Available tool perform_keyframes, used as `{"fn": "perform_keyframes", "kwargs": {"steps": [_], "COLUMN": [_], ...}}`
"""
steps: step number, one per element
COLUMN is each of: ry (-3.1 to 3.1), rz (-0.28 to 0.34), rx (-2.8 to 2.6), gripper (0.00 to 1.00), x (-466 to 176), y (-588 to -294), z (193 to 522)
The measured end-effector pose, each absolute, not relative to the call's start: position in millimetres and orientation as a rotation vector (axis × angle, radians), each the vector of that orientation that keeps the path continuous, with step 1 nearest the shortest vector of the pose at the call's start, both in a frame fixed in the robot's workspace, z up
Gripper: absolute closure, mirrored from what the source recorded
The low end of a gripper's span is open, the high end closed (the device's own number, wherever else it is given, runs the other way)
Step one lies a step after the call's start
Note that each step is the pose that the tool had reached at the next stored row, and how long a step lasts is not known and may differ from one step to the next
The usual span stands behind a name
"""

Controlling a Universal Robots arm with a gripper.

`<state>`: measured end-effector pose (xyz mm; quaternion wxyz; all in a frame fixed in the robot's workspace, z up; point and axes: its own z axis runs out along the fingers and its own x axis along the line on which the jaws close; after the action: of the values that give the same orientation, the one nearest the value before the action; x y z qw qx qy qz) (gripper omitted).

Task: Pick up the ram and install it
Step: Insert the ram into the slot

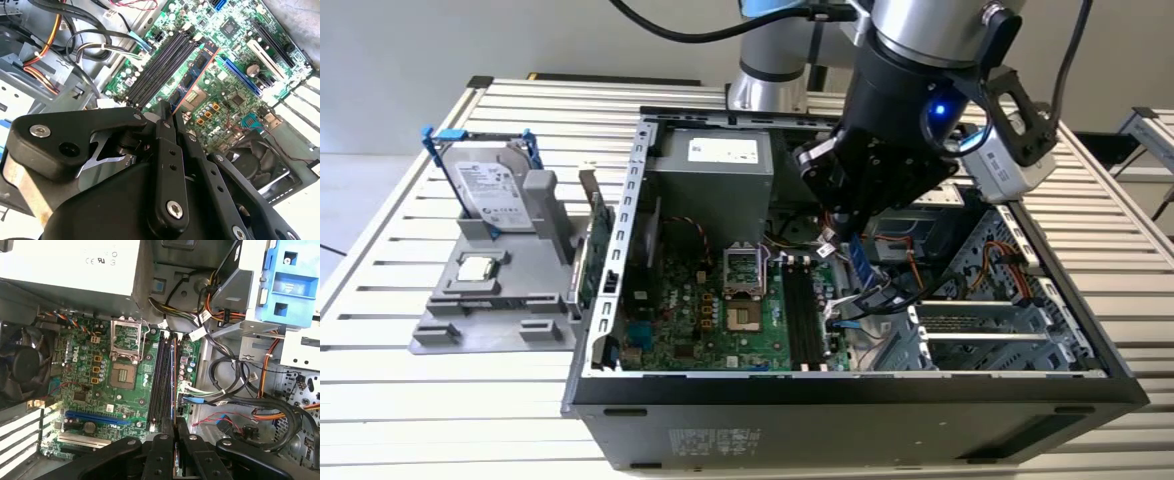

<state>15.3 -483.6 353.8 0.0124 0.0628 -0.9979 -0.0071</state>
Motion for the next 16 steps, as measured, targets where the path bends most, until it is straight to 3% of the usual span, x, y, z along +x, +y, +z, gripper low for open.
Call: {"fn": "perform_keyframes", "kwargs": {"steps": [16], "ry": [-3.115], "rz": [-0.022], "rx": [0.194], "gripper": [1.0], "x": [15.3], "y": [-483.6], "z": [345.7]}}
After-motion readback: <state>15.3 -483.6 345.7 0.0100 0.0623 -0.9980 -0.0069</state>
